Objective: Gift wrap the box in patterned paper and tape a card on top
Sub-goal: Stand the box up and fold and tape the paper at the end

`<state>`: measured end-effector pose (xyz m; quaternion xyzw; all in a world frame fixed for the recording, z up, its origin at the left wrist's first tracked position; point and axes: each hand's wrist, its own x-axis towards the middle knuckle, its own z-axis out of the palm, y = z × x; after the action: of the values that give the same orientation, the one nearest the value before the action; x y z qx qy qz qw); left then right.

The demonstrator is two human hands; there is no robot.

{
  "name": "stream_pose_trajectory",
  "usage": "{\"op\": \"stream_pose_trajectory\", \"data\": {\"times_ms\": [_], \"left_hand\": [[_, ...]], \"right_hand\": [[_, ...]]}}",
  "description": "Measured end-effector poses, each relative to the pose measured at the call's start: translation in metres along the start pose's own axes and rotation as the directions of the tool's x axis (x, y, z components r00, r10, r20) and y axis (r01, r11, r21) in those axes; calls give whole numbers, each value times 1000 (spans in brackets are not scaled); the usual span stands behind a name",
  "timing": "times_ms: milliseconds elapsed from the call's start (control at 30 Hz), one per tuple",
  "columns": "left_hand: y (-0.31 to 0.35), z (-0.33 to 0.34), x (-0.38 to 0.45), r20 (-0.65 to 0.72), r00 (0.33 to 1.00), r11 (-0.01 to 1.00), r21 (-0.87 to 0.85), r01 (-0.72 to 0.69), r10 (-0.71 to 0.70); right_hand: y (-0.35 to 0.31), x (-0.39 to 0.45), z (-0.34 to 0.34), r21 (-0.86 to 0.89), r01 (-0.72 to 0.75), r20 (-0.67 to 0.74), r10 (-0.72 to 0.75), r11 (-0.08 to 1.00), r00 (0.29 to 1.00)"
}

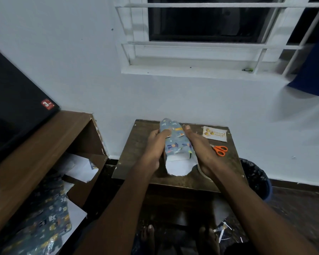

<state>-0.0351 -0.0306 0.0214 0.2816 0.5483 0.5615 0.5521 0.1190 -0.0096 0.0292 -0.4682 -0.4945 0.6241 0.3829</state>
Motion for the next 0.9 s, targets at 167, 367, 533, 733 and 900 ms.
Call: {"op": "stream_pose_trajectory", "data": {"times_ms": [167, 367, 533, 733, 900], "left_hand": [[-5, -2, 5, -51, 990, 992, -16, 128, -128], [5, -4, 5, 29, 998, 994, 89, -63, 60], [3, -4, 3, 83, 891, 854, 260, -451, 446], [3, -4, -1, 127, 807, 784, 194, -590, 576], [0, -9, 5, 167, 838, 835, 107, -539, 519]], "right_hand": [[4, -2, 9, 73, -112, 96, 105, 991, 990], [3, -3, 4, -27, 30, 82, -28, 999, 996], [6, -3, -2, -109, 339, 45, -336, 934, 941], [8, -8, -5, -178, 510, 17, -516, 841, 857], [12, -5, -10, -201, 523, -19, -537, 828, 843]]}}
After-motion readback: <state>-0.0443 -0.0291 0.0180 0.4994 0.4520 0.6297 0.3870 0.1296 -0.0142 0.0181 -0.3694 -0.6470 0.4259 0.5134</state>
